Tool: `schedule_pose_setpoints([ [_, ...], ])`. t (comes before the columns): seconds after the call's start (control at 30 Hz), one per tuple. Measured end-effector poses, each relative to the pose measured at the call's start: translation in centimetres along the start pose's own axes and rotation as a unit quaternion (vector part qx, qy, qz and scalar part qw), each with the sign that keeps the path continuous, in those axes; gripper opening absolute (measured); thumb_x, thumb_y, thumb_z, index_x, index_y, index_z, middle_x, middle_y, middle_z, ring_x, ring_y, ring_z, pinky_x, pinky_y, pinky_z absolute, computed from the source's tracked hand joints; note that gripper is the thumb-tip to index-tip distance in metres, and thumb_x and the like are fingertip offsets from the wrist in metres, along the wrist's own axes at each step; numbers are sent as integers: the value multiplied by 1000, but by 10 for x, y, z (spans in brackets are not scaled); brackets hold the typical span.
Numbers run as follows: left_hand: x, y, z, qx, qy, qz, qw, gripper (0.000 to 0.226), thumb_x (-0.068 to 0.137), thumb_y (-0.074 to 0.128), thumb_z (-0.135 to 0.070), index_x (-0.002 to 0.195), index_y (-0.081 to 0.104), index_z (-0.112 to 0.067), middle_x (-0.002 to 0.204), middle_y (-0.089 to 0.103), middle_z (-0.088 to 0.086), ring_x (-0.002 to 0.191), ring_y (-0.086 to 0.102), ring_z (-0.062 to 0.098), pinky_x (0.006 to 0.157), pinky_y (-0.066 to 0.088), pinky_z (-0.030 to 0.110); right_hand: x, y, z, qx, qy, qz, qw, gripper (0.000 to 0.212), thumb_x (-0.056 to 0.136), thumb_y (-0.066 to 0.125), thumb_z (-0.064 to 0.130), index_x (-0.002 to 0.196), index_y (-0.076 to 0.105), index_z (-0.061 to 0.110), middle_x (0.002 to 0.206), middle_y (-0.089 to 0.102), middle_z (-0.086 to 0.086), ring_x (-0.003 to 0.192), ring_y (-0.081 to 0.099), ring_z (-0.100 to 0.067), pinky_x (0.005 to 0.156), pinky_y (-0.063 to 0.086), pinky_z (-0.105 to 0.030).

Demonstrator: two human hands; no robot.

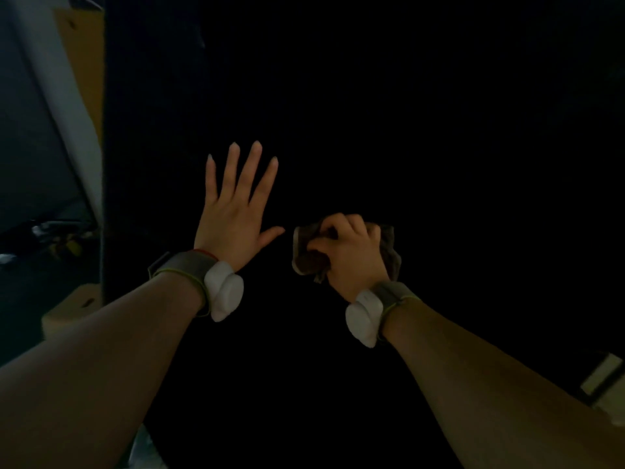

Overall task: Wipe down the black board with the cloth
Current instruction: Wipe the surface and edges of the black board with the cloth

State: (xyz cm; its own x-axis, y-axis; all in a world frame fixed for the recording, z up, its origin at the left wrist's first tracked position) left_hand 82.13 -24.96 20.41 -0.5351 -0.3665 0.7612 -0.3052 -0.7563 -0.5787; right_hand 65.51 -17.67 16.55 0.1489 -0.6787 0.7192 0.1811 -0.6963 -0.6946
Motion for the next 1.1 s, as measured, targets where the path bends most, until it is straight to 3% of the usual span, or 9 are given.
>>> schedule_pose_setpoints([
  [0.1,-20,8,-3,-5,8,10,1000,99,74,67,-50,149,16,-11,155,11,21,142,1,40,112,-7,56,-6,2,10,0,33,-104,994,12,61,83,21,70,74,24,85,69,-7,89,34,-22,75,43,-38],
  [0.2,-40,19,-8,-4,0,21,1000,100,73,68,-52,149,15,-13,155,11,21,142,1,39,112,-5,57,-1,0,13,25,94,-181,979,9,63,70,26,55,69,21,70,66,-4,79,33,-18,63,47,-33],
  [0.3,-45,26,-12,-9,-19,28,999,99,75,64,-54,149,13,-13,156,9,20,142,-2,39,110,-4,59,-12,12,6,-60,-14,-144,988,17,73,59,26,65,73,25,87,64,1,87,36,-21,74,33,-37],
  [0.4,-43,30,-12,-4,-20,32,999,103,72,68,-53,149,12,-13,154,9,23,141,-2,41,109,-2,62,-33,25,-2,-56,-57,-20,997,10,68,72,20,72,74,29,93,63,2,89,37,-19,75,52,-39],
  [0.5,-41,30,-11,-5,-18,29,999,105,70,72,-51,148,11,-12,153,7,23,139,-4,39,108,-1,63,-39,24,-4,-29,-41,70,996,18,84,59,30,94,74,31,115,59,-3,105,38,-22,89,45,-42],
  [0.6,-41,31,-9,-11,-23,23,999,104,72,72,-50,148,13,-11,154,9,24,140,-6,37,107,-2,63,-25,-5,1,34,-19,-22,999,27,72,73,9,97,75,18,107,66,-17,105,45,-32,83,46,-51],
  [0.7,-41,33,-9,-7,-26,28,999,102,73,67,-54,148,12,-11,154,10,24,140,-4,39,108,-2,63,7,-31,3,11,38,-108,993,31,82,58,17,110,70,15,119,60,-22,114,46,-42,90,36,-48],
  [0.87,-42,36,-10,-7,-24,26,999,103,72,67,-53,149,13,-10,154,10,24,140,-3,40,107,-4,64,12,-9,-1,-67,72,-31,995,33,98,45,32,131,55,32,144,41,-8,134,27,-34,103,13,-40],
  [1.1,-59,37,-16,-18,-21,27,999,94,77,61,-49,150,14,-12,156,6,20,142,-4,38,111,-8,57,-17,35,-2,-59,7,-127,990,17,72,74,26,89,72,30,104,60,-2,100,39,-26,84,32,-41],
])
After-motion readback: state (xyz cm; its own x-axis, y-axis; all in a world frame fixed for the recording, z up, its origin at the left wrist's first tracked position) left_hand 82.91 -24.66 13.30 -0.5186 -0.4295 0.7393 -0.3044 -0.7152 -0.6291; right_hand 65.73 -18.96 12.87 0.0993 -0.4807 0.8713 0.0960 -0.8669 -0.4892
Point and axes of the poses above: each hand's wrist, its own x-axis towards the middle knuckle, its own y-axis out of the palm, z = x × y, the point moved 3 cm from there along x, towards the middle knuckle
